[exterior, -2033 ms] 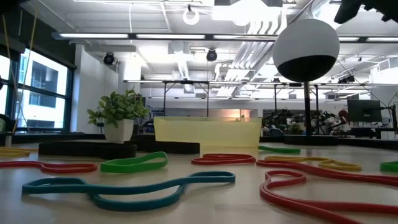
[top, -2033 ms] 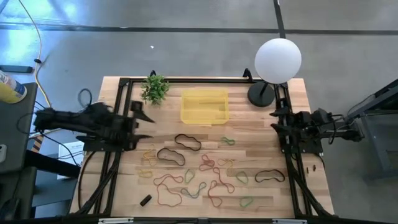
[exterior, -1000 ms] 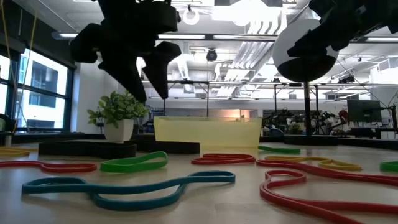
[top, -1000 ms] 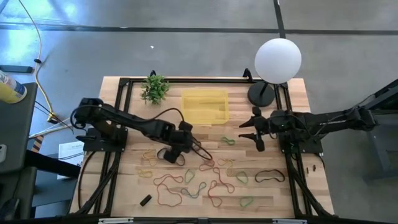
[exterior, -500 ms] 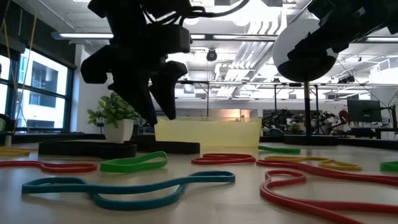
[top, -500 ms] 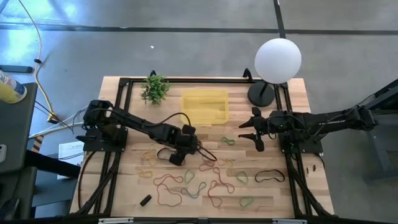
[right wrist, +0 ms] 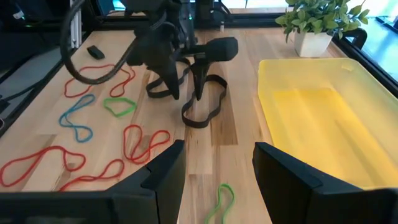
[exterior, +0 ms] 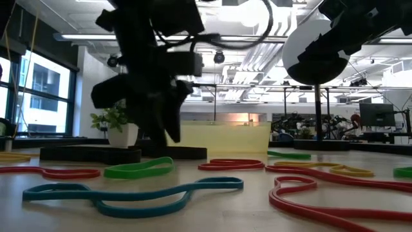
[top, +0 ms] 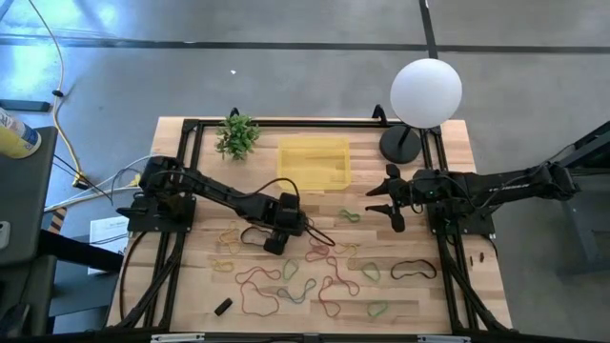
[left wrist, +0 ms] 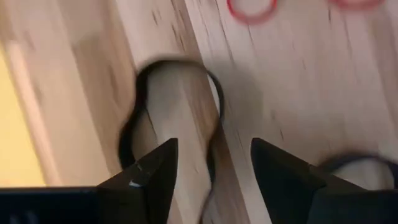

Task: Pick and place rubber bands into bin
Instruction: Put the black rubber band into the yellow bin

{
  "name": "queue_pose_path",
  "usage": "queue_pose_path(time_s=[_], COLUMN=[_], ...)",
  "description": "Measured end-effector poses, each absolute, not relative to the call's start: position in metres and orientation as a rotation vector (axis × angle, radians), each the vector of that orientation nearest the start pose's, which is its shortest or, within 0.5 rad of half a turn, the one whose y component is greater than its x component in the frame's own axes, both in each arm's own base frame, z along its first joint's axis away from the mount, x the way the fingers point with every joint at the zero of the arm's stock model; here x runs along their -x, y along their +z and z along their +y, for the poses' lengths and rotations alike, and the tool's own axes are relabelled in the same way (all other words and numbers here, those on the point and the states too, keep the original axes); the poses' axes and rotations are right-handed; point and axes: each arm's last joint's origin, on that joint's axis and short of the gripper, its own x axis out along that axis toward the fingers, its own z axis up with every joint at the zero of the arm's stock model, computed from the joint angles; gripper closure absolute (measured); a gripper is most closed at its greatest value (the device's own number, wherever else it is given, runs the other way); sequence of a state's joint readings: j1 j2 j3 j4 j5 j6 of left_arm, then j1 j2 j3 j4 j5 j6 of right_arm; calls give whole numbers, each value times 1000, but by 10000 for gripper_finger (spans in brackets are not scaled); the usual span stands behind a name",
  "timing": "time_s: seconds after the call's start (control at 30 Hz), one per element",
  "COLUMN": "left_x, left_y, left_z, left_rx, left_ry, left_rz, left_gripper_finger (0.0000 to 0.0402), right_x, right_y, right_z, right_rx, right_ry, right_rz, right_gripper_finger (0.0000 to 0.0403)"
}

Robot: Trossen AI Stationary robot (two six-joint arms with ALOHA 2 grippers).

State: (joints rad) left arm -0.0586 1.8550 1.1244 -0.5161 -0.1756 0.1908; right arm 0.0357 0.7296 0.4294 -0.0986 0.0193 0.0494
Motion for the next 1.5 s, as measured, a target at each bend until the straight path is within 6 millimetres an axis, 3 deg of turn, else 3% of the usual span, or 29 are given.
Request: queue_pose_path(time_s=[0.5,1.0,1.5], left_x=[-348,-348,-350], left_y=[137,137,146], left_z=[1,-1,-1], left_rx=[-270,-251,-253], left_ry=[9,-36,-28], left_rz=[1284,1281,1234], left_gripper_finger=[265,396,400], right_x=[-165,-165,-164], right_y=[226,226,223], right_z=[5,5,4], right_rx=[-44,-41,-26], right_ry=[5,6,-55], right_rz=[403,405,430], right_gripper_finger=[226,226,226])
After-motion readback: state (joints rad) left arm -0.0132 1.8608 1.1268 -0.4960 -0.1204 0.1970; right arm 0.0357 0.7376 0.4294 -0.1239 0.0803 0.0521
